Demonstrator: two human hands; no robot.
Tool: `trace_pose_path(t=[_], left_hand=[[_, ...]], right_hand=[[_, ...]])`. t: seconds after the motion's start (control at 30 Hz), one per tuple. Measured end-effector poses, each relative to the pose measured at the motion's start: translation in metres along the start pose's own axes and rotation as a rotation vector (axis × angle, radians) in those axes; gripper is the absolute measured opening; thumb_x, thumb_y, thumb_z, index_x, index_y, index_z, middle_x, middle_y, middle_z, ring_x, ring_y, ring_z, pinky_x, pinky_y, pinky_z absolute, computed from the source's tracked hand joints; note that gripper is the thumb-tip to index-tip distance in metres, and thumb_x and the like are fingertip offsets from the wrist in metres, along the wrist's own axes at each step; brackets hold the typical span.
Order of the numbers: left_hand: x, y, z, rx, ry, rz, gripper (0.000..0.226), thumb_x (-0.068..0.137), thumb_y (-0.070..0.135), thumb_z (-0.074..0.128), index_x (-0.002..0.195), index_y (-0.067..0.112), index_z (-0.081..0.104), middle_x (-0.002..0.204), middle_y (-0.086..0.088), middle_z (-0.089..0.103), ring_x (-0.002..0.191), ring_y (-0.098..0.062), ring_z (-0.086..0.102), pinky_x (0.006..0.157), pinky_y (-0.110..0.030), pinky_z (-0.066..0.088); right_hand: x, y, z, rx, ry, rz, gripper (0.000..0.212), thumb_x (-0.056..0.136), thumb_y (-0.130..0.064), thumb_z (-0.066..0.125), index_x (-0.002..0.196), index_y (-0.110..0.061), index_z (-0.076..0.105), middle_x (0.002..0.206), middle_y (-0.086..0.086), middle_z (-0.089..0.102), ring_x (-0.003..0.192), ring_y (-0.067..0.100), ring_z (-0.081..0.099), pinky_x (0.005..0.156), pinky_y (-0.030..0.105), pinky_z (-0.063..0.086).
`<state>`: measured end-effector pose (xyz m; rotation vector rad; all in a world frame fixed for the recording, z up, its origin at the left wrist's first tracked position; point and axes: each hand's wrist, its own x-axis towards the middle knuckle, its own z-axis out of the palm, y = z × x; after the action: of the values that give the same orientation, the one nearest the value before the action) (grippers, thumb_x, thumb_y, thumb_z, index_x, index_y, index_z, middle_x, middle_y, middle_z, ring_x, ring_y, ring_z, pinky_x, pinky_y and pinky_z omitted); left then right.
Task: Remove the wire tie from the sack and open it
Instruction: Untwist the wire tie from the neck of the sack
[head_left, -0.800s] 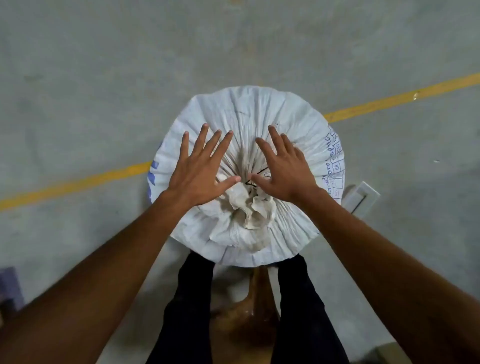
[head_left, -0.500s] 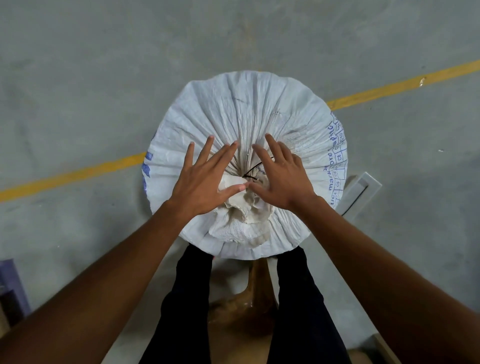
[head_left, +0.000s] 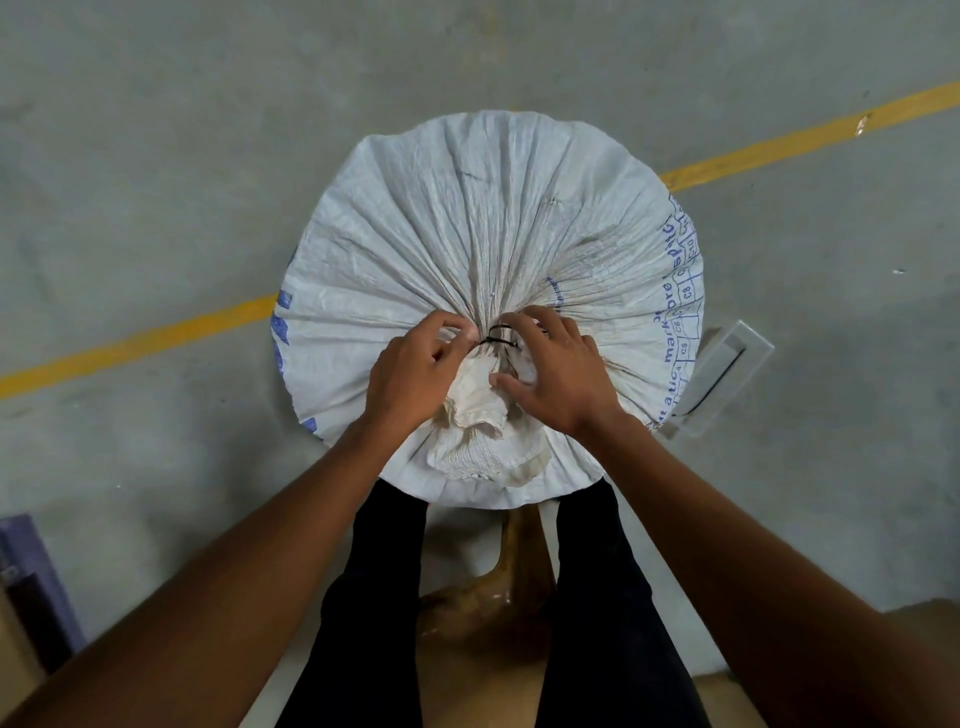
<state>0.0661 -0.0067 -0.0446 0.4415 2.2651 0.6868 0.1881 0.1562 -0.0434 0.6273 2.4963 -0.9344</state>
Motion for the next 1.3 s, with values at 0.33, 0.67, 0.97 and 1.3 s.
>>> trace_pose_path(t=[0.33,0.67,0.97,1.3], left_hand=[[0.016,-0.020,0.034,-0.106,0.018,0.005,0.023,0.088,0.048,0.081,0.107,0.035,0.083,0.104,0.017,0.078,0.093,0.002,0.071,0.082,-0.030,0.060],[0.019,-0.037,0.057,-0.314,-0.026,0.008,0.021,0.081,0.039,0.089,0.101,0.035,0.081,0.099,0.017,0.080,0.094,-0.004,0.074,0.086,-0.040,0.064],[0.019,-0.042,0.068,-0.393,-0.064,0.007,0.018,0.083,0.021,0.090,0.088,0.023,0.073,0.095,0.009,0.075,0.067,0.005,0.062,0.065,-0.015,0.048],[0.021,-0.048,0.071,-0.426,-0.078,0.046,0.020,0.085,0.013,0.087,0.082,0.022,0.070,0.089,0.000,0.071,0.066,0.004,0.060,0.063,-0.009,0.044]], right_hand=[[0.000,0.024,0.016,0.118,0.029,-0.018,0.069,0.084,-0.058,0.065,0.145,-0.027,0.053,0.147,-0.001,0.054,0.131,0.030,0.054,0.099,0.049,0.049],[0.001,0.044,0.024,0.681,0.172,0.169,0.068,0.079,-0.012,0.089,0.138,-0.022,0.058,0.121,-0.006,0.071,0.104,-0.010,0.064,0.090,0.009,0.047],[0.002,0.053,0.041,0.761,0.192,0.118,0.041,0.080,-0.003,0.081,0.117,-0.017,0.071,0.117,0.001,0.073,0.113,0.019,0.069,0.104,0.047,0.053],[0.022,0.058,0.043,0.636,0.101,0.095,0.019,0.083,-0.003,0.084,0.099,-0.015,0.082,0.109,0.003,0.064,0.097,-0.004,0.063,0.088,0.008,0.047]])
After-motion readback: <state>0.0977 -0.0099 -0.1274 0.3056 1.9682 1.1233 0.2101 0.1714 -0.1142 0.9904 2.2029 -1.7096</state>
